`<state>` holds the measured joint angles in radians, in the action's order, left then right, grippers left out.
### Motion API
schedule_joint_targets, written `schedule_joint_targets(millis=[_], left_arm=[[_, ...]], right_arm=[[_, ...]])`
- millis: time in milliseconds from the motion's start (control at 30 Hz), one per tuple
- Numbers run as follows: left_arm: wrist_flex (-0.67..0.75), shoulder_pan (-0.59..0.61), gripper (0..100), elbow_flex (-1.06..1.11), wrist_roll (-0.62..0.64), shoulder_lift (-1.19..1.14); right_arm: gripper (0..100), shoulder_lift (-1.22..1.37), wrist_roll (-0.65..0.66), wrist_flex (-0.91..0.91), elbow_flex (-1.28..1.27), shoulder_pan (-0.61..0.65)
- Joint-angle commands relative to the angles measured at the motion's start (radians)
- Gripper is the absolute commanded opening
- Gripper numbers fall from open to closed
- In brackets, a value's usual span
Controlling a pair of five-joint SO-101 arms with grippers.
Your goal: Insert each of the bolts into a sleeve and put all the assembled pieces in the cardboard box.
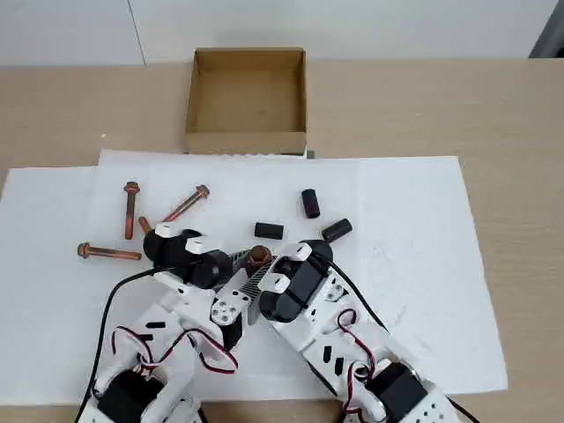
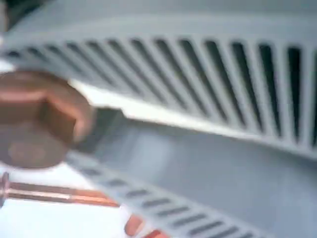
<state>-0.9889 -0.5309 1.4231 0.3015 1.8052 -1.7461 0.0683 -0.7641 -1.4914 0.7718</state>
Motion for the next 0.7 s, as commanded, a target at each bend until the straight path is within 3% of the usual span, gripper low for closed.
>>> schedule_joint_targets(millis=[0, 667], left_arm=[[0.015, 0.006, 12, -0.002, -0.011, 0.008], [0.012, -0.003, 12, -0.079, -0.005, 0.006]], right_arm=[[0.2, -0.012, 0.011, 0.025, 0.009, -0.004], [0.2, -0.012, 0.012, 0.03, -0.021, -0.004]])
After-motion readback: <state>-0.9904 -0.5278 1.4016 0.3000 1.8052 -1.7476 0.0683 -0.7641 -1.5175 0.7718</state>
